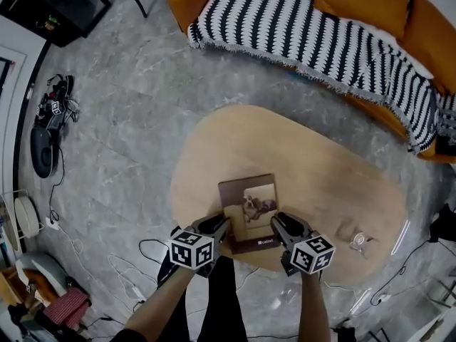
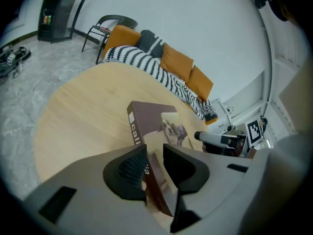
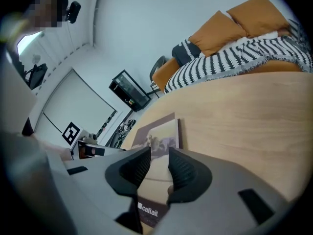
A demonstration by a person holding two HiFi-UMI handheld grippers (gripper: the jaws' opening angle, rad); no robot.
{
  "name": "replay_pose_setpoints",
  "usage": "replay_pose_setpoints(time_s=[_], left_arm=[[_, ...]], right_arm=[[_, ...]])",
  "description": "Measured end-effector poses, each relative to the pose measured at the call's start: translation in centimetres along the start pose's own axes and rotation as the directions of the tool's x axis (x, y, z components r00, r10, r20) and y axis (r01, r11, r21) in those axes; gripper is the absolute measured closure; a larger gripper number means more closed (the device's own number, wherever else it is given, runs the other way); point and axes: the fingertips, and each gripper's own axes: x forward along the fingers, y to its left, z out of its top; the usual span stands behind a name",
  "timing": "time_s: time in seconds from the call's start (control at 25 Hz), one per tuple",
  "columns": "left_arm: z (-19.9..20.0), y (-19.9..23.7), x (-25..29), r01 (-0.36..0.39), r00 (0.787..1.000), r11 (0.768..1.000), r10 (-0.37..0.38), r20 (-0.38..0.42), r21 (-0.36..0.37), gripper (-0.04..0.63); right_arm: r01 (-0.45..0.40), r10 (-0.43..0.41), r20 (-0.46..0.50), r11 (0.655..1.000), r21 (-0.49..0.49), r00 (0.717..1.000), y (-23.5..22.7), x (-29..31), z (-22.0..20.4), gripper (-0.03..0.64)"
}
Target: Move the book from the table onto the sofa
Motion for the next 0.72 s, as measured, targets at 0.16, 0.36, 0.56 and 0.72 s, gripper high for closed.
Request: replay_pose_setpoints(time_s=[0.16,0.36,0.56,0.72], left_arm=[[-0.8,0.8,0.9,-0.009,1.0,0.998,0.009,-0.007,-0.06,0.468],[-1.7,1.0,1.7,0.008,1.0,0.992,-0.011,-0.018,-0.123,0.459],[-1.6,1.1,2.4,0.027,0.999,0.986,-0.03,-0.013,-0.162,0.456],[-1.7,1.1,2.6,0.057,0.998,0.981,-0.057,0.002,-0.183,0.453]], right_arm=[[-0.003,0.003,-0.05,1.0,0.015,0.999,-1.4,0.7,-1.0,0.49],[-0.019,0.024,-0.09,0.999,0.047,0.996,-2.3,1.5,-2.0,0.46],[-0.049,0.059,-0.108,0.995,0.092,0.992,-2.8,2.5,-2.6,0.456],[-0.078,0.093,-0.091,0.984,0.16,0.992,-3.0,2.7,-2.7,0.456]])
